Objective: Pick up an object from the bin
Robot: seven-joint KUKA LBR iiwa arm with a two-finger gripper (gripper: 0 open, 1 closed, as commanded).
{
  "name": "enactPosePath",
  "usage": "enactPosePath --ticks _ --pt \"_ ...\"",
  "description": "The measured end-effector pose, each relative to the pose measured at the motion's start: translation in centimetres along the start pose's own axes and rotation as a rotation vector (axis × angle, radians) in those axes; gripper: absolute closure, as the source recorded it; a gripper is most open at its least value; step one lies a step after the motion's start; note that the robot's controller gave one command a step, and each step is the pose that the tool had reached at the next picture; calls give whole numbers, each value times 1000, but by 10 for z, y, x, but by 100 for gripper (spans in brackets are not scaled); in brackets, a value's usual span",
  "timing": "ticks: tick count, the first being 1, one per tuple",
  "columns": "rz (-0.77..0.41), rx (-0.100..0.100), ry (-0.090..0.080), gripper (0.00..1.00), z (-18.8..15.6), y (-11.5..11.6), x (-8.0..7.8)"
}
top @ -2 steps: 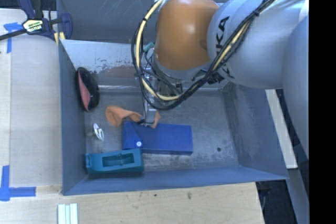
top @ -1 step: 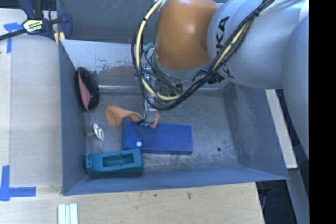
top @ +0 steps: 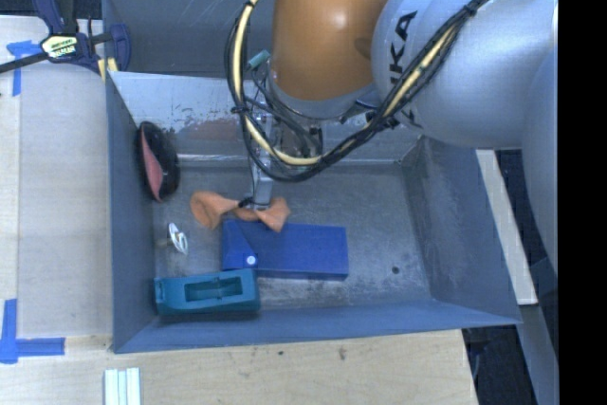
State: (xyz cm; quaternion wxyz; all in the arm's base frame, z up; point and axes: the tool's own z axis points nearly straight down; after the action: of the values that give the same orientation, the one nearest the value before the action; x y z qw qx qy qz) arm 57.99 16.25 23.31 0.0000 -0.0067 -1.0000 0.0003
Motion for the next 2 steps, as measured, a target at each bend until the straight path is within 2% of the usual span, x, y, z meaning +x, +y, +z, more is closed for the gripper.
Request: enactPosePath --ticks 1,2 --pt "-57 -5 -15 0 22 -30 -8" --pt "23 1 -2 0 64 -40 -6"
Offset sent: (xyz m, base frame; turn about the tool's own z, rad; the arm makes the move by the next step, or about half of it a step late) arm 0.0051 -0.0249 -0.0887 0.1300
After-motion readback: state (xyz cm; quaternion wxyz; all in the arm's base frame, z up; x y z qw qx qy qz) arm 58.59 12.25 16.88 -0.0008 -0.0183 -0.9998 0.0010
